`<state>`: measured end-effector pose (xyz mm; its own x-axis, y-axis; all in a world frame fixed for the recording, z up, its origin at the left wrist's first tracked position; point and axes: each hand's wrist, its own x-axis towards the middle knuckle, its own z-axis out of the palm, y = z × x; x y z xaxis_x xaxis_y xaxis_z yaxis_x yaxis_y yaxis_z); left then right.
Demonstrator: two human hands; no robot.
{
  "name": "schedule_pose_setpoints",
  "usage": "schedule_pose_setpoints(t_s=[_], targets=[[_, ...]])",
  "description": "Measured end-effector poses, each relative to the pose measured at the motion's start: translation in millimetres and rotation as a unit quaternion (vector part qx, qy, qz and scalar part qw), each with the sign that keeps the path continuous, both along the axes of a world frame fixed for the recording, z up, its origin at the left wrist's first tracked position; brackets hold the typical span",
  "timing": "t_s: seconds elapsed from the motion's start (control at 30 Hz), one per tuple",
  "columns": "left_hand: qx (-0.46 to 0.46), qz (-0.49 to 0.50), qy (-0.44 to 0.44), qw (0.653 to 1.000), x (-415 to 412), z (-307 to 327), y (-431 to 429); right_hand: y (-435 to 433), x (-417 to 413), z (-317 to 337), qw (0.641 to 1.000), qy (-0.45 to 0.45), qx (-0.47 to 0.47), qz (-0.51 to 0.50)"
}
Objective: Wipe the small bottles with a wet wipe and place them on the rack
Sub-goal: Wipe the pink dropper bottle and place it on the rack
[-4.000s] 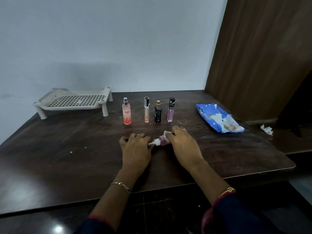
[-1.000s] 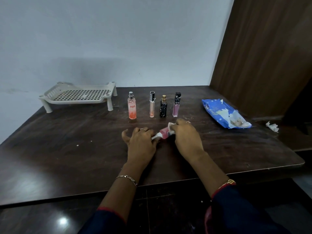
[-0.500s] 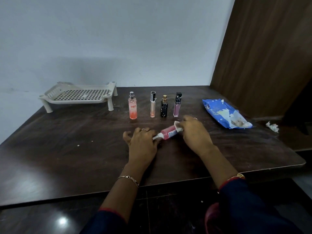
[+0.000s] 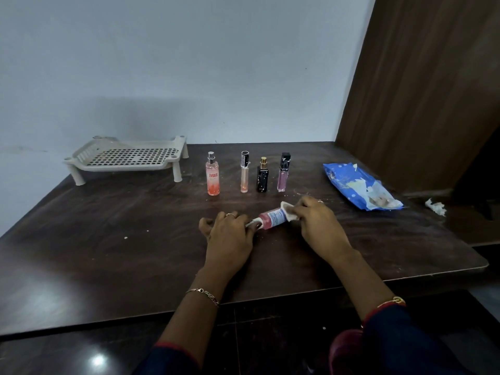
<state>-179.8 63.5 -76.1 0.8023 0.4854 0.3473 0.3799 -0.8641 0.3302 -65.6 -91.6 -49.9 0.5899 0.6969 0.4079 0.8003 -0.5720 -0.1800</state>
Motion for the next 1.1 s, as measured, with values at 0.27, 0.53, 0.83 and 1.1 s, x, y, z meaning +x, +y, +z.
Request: schedule_pose_setpoints(t_s=[0.27, 0.53, 0.83, 1.1], targets=[[-0.016, 0.002, 0.007, 1.0, -0.1, 1.8, 1.1, 23.5, -35.3, -7.3, 0.999, -0.018, 0.024, 0.043], [-0.01, 0.001, 0.011, 1.0, 1.4, -0.3, 1.7, 11.1, -23.2, -5.8, 0.998, -0.001, 0.046, -0.037], [-0.063, 0.002, -0.016, 0.998, 3.2, -2.0, 3.7, 24.0, -40.5, 9.1, 0.998, 0.014, 0.036, -0.056], [-0.131, -0.019, -0.042, 0.99, 2.3, 2.6, 9.0, 14.7, -36.5, 0.7, 0.999, 0.017, 0.03, -0.038]])
